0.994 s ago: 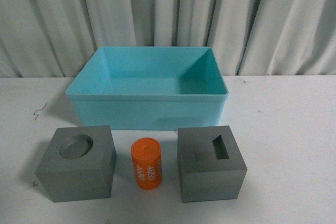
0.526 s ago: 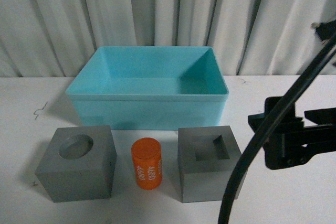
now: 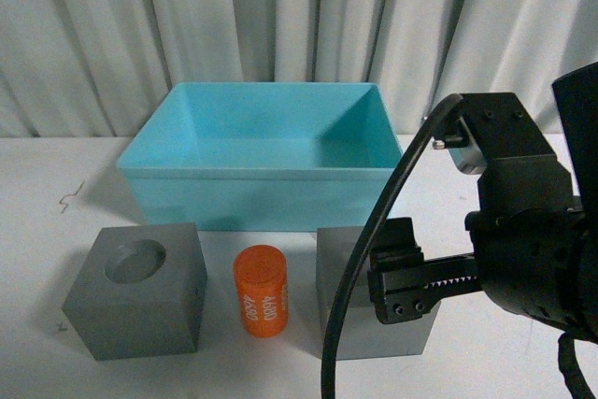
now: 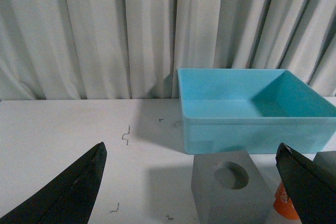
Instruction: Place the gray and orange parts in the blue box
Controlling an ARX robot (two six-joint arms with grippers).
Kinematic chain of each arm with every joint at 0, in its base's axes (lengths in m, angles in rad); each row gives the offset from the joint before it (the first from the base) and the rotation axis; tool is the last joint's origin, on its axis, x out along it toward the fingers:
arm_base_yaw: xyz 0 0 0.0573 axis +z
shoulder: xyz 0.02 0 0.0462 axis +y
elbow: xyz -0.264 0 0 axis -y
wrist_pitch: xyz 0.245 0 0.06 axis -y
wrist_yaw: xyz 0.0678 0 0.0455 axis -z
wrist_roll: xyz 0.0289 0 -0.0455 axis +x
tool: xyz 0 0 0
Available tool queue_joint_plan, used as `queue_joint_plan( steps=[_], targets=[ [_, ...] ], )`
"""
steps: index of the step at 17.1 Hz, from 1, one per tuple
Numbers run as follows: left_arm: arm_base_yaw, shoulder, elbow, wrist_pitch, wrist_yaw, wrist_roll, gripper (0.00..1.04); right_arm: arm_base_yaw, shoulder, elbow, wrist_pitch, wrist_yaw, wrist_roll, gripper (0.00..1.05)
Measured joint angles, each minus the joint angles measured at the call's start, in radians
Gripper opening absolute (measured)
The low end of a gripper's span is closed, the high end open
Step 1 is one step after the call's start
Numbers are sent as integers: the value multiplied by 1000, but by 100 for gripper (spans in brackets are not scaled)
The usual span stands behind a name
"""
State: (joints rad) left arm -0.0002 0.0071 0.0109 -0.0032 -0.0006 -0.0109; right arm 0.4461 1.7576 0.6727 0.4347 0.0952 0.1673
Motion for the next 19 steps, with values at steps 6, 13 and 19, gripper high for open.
queue_joint_plan(
  steps=[6, 13, 19],
  targets=[
    [0, 0, 0, 0, 0, 0, 98, 25, 64, 13, 5, 58, 51, 98],
    [0, 0, 0, 0, 0, 0, 98, 11, 139, 63, 0, 92, 142, 67],
    [0, 0, 0, 0, 0, 0, 98, -16, 103, 12, 21, 98, 158, 19]
  ],
)
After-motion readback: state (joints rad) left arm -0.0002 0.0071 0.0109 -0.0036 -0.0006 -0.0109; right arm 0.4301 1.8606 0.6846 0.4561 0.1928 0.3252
